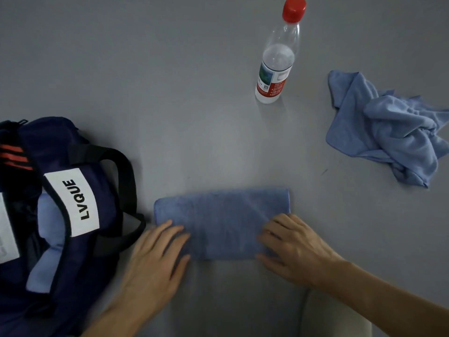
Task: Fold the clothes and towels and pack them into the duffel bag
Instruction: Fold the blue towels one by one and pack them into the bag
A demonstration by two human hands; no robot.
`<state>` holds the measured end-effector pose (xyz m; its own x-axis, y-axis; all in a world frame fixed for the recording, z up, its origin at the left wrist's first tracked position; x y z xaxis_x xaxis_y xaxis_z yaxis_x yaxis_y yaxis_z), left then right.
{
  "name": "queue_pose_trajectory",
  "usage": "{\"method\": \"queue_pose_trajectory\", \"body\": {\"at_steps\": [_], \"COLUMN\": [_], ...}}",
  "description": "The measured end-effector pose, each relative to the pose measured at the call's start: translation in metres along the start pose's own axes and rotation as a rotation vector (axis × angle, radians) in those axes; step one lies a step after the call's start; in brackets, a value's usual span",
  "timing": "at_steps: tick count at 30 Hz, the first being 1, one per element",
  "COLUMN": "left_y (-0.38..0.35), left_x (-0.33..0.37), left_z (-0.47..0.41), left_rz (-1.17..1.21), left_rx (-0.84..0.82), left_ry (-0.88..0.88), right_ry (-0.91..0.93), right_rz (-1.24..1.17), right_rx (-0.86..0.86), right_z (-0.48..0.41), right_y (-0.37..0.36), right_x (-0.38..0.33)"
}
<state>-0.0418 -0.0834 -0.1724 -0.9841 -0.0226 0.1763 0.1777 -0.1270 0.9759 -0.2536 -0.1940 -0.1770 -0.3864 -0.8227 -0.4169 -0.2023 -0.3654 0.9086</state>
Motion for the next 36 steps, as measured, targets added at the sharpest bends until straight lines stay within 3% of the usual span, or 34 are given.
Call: {"method": "queue_pose_trajectory", "body": {"at_steps": [4, 9, 14, 18, 21, 23, 26, 29, 31, 33, 36], "left_y": [-0.029, -0.069, -0.069, -0.066, -0.053, -0.037, -0.016, -0.013, -0.011, -0.004, 0.017], "left_x": [0.032, 0.003, -0.002, -0.020, -0.028, -0.039, -0.063, -0.071, -0.069, -0.074, -0.082], "left_z": [-0.044, -0.076, -0.080, -0.078, -0.079, -0.085, -0.099, -0.112, -0.120, -0.129, -0.136], "left_rz": [0.109, 0.055, -0.002, -0.008, -0.016, 0.003, 0.028, 0.117, 0.145, 0.137, 0.122], "left_rx": [-0.008, -0.100, -0.088, -0.098, -0.021, 0.034, -0.071, -0.286, -0.331, -0.257, 0.006], "left_ry": [-0.014, 0.223, 0.191, 0.218, 0.098, 0.030, 0.084, 0.153, 0.159, 0.176, 0.222], "right_ry": [-0.033, 0.011, -0.026, -0.171, -0.167, -0.141, -0.249, -0.366, -0.382, -0.376, -0.373], "right_rz": [0.072, 0.157, 0.147, 0.196, 0.235, 0.198, 0.072, -0.020, -0.057, -0.052, -0.013], "right_rx": [-0.029, -0.118, -0.087, -0.075, -0.059, 0.047, 0.133, -0.023, -0.139, -0.156, 0.054], "right_z": [-0.042, -0.049, -0.049, -0.039, -0.033, -0.035, -0.041, -0.051, -0.059, -0.066, -0.070], "right_y": [-0.044, -0.069, -0.060, -0.045, -0.032, -0.016, 0.009, 0.009, 0.002, 0.002, 0.026], "right_x": [-0.018, 0.019, 0.035, 0.068, 0.085, 0.086, 0.102, 0.119, 0.123, 0.126, 0.129]}}
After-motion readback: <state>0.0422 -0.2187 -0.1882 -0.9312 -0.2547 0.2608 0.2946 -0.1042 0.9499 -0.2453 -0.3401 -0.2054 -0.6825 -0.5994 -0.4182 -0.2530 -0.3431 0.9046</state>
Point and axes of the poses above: each hand's wrist, its own z-axis away from the middle knuckle, its own y-axis out of the back of the hand, x = y × z, the point moved 9 cm from there along -z, towards the middle knuckle, and after that the axes turned 2 degrees about -z, right-handed, at the moved point
